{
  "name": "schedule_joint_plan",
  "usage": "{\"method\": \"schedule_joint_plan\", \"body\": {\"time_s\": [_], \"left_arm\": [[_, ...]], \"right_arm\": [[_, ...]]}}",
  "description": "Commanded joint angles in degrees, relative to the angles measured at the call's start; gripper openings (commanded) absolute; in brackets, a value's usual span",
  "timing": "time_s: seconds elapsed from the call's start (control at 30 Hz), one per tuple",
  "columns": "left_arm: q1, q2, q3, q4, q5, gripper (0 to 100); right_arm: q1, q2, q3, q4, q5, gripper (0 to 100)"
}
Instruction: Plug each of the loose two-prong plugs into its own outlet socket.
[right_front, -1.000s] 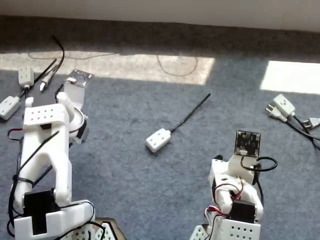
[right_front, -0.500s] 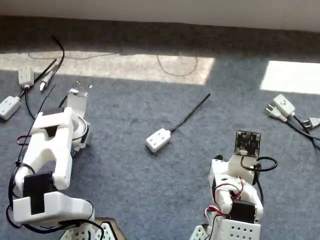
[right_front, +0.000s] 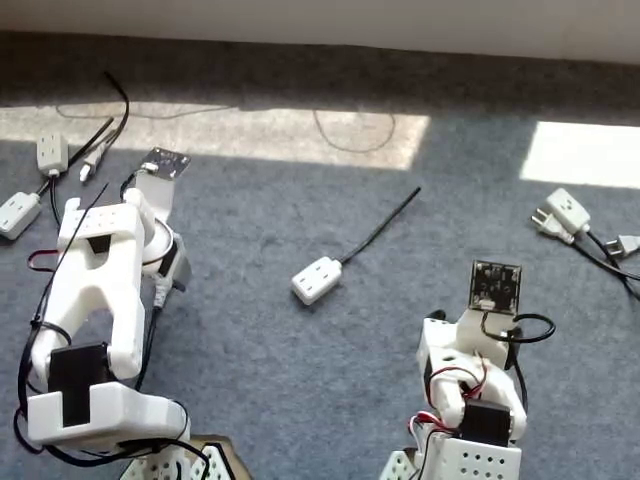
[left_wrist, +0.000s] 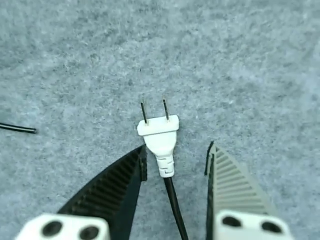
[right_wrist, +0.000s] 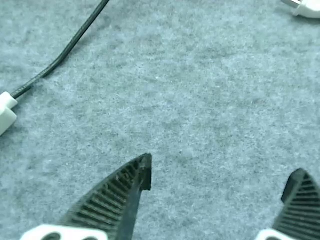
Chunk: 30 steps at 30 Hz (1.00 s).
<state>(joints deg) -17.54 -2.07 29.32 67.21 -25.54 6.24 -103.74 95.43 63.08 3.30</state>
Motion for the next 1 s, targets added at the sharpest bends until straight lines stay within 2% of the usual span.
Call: {"method": "schedule_joint_plan", "body": {"time_s": [0.0,0.2,0.3,0.8,0.97], "left_arm": [[-0.3,0.0,1.1,-2.1,-0.1,21],[-0.4,0.5,11.9,-20.0,-0.1,21],[-0.6,0.5,15.3,-25.5,-0.2,21],[-5.6,0.5,13.1,-26.5,-0.4,21],[-6.1,0.5,13.1,-26.5,-0.4,7]], "right_arm": [[-0.8,-0.3,8.5,-0.7,0.4,39.7],[-0.8,-0.3,8.5,-0.8,0.4,39.7],[-0.8,-0.3,8.5,-0.8,0.4,39.7],[-0.8,-0.3,8.5,-0.8,0.4,39.7],[-0.8,-0.3,8.5,-0.8,0.4,39.7]]}}
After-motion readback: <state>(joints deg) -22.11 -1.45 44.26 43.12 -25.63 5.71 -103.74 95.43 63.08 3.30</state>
